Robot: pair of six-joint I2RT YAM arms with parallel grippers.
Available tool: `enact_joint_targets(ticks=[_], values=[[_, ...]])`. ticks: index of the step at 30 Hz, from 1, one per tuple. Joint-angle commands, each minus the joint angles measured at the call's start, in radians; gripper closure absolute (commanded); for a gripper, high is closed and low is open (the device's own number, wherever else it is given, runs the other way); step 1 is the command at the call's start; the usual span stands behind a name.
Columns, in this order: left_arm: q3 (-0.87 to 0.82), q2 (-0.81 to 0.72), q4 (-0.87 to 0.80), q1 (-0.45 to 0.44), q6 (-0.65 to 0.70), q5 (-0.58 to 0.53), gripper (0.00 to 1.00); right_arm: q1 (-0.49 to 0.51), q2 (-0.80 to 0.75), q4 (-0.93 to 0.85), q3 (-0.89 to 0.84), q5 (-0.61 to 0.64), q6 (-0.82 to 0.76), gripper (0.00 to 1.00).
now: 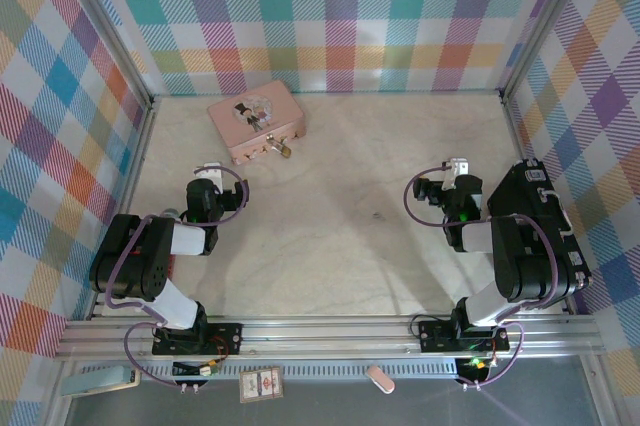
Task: Unlock the padlock with the key
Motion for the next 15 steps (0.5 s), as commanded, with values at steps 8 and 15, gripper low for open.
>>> enact_joint_targets(ticks=[8,15], values=[[0.017,-0.005,0.0,0.013,-0.006,0.016,0.0,-0.006,-0.009,0.009,0.014,-0.019,-0.004,0.01],[0.017,-0.126,-0.098,0.011,-0.055,-0.127,0.0,0.001,-0.035,-0.002,0.009,-0.073,-0.039,0.01]])
